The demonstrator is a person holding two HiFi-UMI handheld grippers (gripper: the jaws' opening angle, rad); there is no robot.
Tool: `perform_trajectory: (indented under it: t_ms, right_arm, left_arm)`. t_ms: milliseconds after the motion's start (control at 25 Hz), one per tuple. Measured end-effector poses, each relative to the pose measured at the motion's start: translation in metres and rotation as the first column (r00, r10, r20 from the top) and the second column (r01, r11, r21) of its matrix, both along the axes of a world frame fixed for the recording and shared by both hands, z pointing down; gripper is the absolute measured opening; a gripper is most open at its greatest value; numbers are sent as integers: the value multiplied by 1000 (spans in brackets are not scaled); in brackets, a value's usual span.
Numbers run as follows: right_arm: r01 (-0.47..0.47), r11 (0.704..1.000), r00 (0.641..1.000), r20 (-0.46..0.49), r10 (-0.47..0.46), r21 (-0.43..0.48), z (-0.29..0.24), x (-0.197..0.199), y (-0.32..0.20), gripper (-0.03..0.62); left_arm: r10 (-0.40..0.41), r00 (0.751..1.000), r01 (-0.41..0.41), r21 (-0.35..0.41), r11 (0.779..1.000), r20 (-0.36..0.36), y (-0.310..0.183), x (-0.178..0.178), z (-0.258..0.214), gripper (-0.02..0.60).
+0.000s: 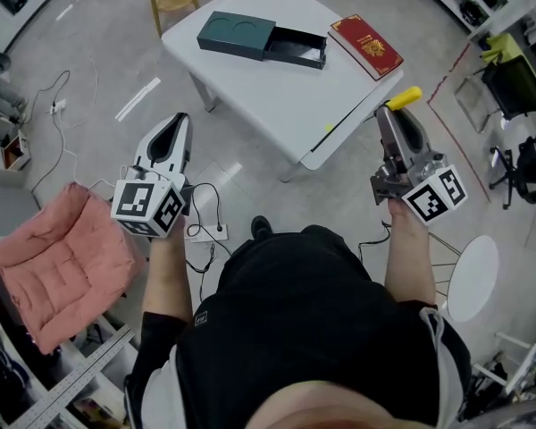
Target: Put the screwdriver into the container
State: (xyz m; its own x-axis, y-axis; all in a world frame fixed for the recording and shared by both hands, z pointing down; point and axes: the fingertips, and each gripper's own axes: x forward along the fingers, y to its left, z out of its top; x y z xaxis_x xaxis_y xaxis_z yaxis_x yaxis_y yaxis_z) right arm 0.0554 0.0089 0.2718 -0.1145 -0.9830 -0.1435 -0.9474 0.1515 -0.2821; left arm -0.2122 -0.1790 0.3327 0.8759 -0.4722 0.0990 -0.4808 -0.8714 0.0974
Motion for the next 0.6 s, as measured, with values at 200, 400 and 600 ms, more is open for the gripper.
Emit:
perform_trajectory:
  t_ms: [200,400,600]
  right_arm:
    - [-11,1000,1000,-7,11,-20,3,-4,-11,86]
    - [-13,1000,1000,-2,13,-24,4,2,-19,86]
    - [-16,1000,1000,8,16,-18,8,25,-23,86]
  left_arm:
    - [19,1000,-19,-21,1000,-24,-12,2,6,32]
    - [41,999,-42,-36,998,-29,-21,18,10,32]
    - [49,999,-50,-19,999,-17,-25,42,9,32]
